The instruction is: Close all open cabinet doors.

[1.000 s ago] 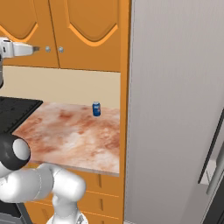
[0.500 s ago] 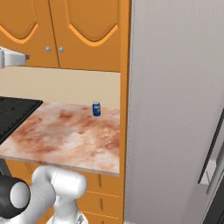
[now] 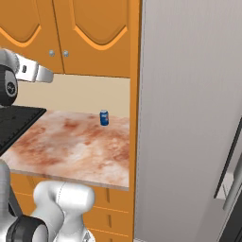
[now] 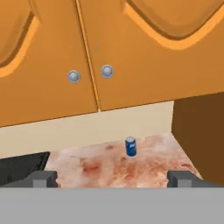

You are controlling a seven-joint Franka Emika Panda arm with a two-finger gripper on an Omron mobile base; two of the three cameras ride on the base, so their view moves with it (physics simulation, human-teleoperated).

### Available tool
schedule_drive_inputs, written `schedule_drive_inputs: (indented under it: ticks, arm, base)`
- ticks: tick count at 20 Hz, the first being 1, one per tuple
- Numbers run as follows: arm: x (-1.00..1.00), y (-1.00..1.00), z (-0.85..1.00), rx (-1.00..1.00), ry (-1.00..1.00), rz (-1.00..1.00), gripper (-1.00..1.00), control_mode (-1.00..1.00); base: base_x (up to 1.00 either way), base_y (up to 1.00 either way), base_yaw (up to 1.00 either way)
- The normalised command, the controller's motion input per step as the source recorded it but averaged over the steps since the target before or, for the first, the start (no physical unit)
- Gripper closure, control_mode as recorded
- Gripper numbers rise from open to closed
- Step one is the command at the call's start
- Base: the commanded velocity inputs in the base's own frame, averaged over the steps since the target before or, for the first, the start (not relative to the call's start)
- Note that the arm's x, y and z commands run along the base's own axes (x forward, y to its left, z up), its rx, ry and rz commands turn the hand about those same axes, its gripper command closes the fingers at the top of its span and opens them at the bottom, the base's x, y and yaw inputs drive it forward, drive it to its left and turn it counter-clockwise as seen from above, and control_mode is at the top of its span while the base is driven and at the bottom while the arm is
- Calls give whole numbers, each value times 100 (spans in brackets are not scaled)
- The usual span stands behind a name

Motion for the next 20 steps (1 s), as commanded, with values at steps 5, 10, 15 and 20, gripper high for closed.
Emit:
schedule_drive_inputs:
  ticks: [5,10,15,20]
  arm:
    - [-22,0,-22,-7,68,2,-100,-100]
    - [-53,-29,-51,0,19,0,-100,-100]
    - [-30,-63,-68,3,5,0,-100,-100]
    - [-29,-41,-89,0,12,0,-100,-100]
  base:
    - [0,0,0]
    - [0,0,0]
    - [0,0,0]
    - [0,0,0]
